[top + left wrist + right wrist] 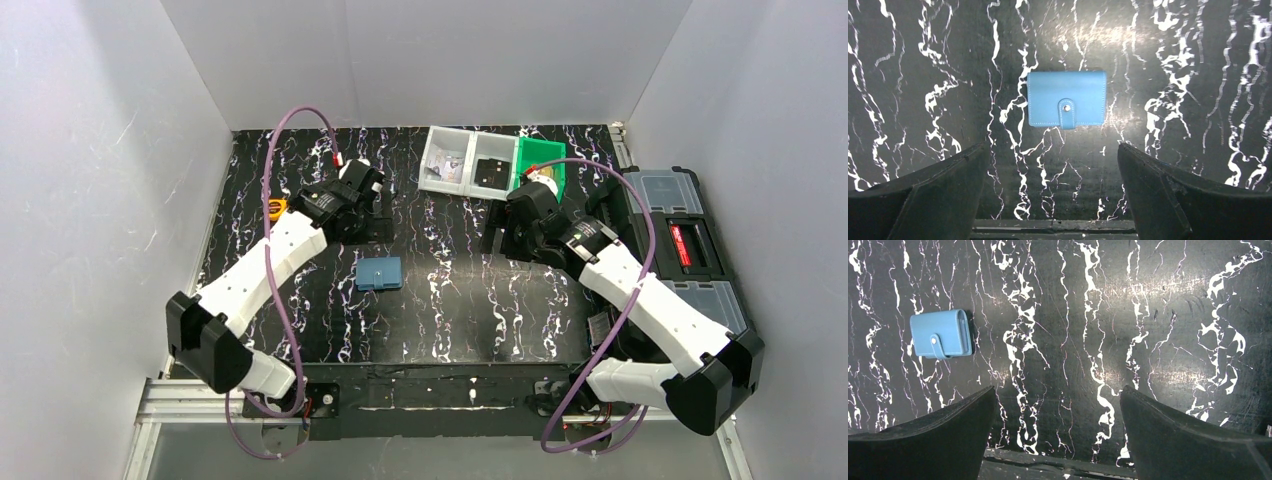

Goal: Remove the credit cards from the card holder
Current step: Open the card holder at the center of the board.

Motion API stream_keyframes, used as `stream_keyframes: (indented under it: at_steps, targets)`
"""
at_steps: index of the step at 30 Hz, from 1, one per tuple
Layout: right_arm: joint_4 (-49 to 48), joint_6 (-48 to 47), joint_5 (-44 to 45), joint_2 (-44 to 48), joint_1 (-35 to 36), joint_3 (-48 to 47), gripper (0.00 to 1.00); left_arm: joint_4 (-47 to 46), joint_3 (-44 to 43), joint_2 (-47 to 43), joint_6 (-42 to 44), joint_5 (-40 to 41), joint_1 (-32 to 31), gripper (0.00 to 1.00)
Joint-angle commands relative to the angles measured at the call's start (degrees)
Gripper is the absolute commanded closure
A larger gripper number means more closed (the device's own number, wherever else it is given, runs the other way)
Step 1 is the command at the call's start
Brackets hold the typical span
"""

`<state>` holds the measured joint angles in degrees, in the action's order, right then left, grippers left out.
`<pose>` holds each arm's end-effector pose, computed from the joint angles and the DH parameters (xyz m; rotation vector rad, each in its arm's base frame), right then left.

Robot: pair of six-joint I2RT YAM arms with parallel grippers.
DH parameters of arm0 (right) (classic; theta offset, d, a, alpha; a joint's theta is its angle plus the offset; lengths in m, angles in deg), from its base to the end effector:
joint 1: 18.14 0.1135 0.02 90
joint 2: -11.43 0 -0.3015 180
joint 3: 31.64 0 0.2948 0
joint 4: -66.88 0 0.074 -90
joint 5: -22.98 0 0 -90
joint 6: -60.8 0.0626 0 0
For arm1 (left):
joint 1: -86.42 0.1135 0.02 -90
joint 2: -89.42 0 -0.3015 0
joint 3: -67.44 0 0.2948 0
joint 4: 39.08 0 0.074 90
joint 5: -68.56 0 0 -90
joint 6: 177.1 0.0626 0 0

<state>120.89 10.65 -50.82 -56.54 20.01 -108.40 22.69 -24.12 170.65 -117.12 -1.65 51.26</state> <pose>0.2410 0.1671 0.3428 0.1721 2.3407 0.3483 0.2958 -0.1824 0.3604 -0.0386 2.3996 -0.0993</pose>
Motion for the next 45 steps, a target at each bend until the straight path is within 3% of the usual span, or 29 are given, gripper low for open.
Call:
stream_keyframes:
  at_steps: [1,16,35,45]
  targets:
    - [-0.80,-0.14,-1.24,1.94,-0.01,1.03,0.00,-1.70,3.62,2.70,-3.52,-3.04,2.43,0.02]
    - [-1.47,-0.06,-2.76,2.29,-0.01,3.20,0.00,-9.84,8.53,15.78,-10.68,-4.19,2.99,0.58]
    - [-2.49,0.46,-4.21,1.54,-0.01,4.19,0.00,-14.67,13.57,19.74,-9.93,-8.53,3.02,0.70]
    - [-2.88,0.95,-5.73,-0.25,-0.01,4.19,0.00,-17.10,14.62,18.83,-6.34,-14.87,2.90,0.97]
